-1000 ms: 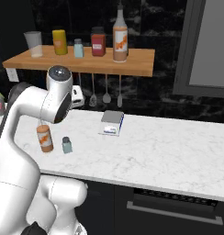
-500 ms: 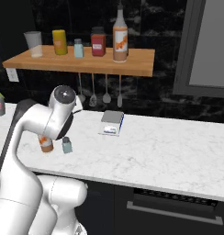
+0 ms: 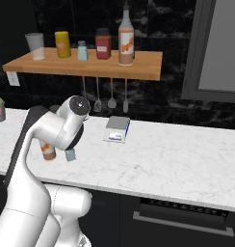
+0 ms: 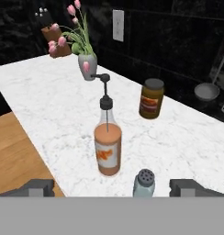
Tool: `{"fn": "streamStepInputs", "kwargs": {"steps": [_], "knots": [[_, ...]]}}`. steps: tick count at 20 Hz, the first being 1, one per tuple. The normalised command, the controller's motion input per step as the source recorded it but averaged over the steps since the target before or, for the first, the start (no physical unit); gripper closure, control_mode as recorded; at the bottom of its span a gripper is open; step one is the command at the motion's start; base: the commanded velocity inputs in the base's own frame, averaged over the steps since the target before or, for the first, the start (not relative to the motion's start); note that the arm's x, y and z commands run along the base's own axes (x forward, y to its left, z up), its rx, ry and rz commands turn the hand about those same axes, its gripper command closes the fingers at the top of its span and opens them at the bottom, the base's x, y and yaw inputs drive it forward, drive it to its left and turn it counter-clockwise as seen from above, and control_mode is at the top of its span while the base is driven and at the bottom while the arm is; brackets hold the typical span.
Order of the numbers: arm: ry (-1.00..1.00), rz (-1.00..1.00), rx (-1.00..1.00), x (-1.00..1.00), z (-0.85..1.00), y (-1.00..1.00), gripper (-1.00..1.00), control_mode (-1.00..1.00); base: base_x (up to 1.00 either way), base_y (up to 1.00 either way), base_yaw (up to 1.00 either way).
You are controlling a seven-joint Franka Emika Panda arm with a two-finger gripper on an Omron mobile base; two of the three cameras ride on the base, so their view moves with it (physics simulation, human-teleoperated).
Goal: Put the shaker and condiment bottle from the counter next to their counterparts in the cabinet.
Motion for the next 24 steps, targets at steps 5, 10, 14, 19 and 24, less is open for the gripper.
{"fn": "streamStepInputs", "kwargs": {"steps": [5,10,14,19,24], "knots": [[0.0,0.03,0.04,0.0,0.0,0.0,-1.0,-1.0,0.0,0.0,0.0],[0.0,0.02,0.03,0.0,0.0,0.0,-1.0,-1.0,0.0,0.0,0.0],[0.0,0.0,0.01,0.0,-0.02,0.0,-1.0,-1.0,0.0,0.0,0.0],[0.0,0.01,0.02,0.0,-0.01,0.0,-1.0,-1.0,0.0,0.0,0.0],[0.0,0.03,0.0,0.11,-0.18,0.23,-1.0,-1.0,0.0,0.0,0.0]]}}
